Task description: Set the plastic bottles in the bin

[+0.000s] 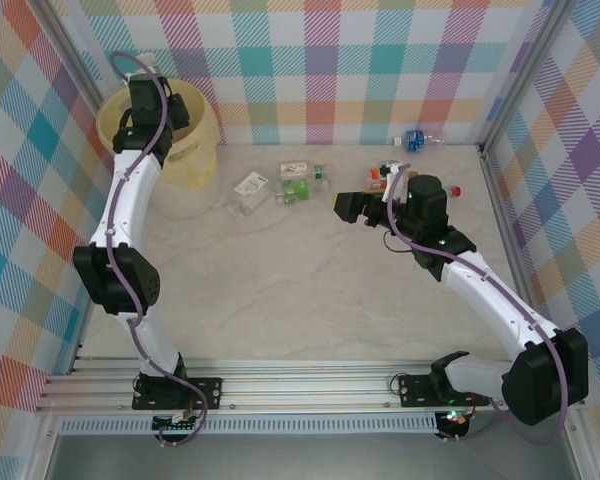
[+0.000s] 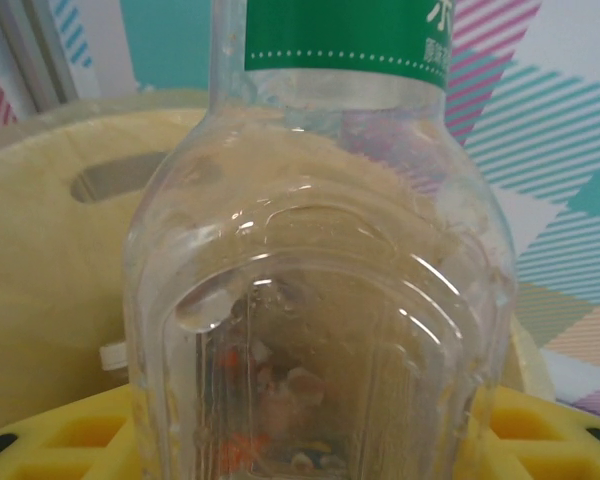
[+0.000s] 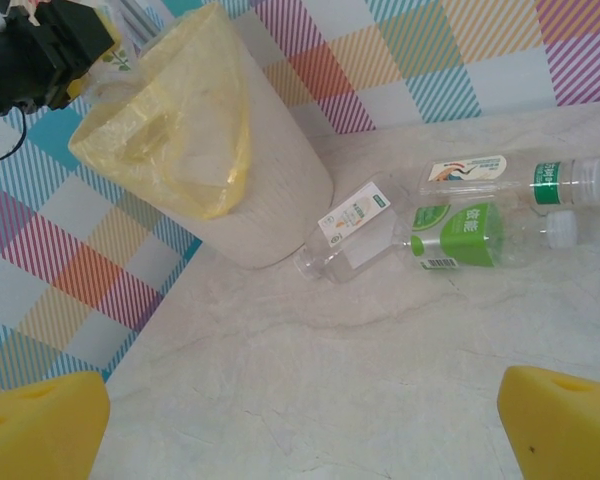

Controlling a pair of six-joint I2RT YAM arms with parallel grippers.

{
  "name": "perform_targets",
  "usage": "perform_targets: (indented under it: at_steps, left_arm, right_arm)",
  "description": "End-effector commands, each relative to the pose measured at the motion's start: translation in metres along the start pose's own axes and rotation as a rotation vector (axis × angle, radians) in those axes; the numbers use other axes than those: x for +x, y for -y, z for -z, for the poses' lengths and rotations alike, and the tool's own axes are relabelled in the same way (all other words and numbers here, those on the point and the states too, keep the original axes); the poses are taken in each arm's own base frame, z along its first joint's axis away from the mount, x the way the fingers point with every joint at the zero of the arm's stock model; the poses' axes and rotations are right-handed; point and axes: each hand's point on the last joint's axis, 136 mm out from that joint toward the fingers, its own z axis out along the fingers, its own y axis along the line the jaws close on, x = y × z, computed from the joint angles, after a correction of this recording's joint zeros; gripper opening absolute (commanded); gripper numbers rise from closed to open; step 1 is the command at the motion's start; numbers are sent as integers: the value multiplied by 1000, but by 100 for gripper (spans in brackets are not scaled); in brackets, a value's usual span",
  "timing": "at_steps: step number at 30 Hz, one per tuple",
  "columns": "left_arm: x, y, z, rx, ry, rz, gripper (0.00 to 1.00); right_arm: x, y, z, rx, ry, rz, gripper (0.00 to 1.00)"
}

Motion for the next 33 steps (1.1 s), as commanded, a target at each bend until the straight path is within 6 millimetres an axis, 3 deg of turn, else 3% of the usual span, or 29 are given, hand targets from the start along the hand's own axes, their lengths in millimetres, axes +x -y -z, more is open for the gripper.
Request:
perform_targets:
  at_steps: [1,6,13,21,28,33]
  left_arm:
    - [0,6,-2,43,-38,19,48]
    - [9,10,-13,53,-82,38,50]
    - [8,19,-16,129,-113,109,61]
    - [-1,32,-7,205,-118,144,87]
    - [-1,37,-2,239,-132,153,95]
    - [2,56,13,349,-170,152,100]
  right_arm:
    - [-6,-8,6,-10,21,23,100]
    - [-7,-8,6,-6,21,26,100]
    - [-6,-7,4,-4,13,31,100]
    - [-7,-6,4,2,12,42,100]
    - [-5,-6,5,4,7,40,100]
    - [-3,-5,6,10,7,39,100]
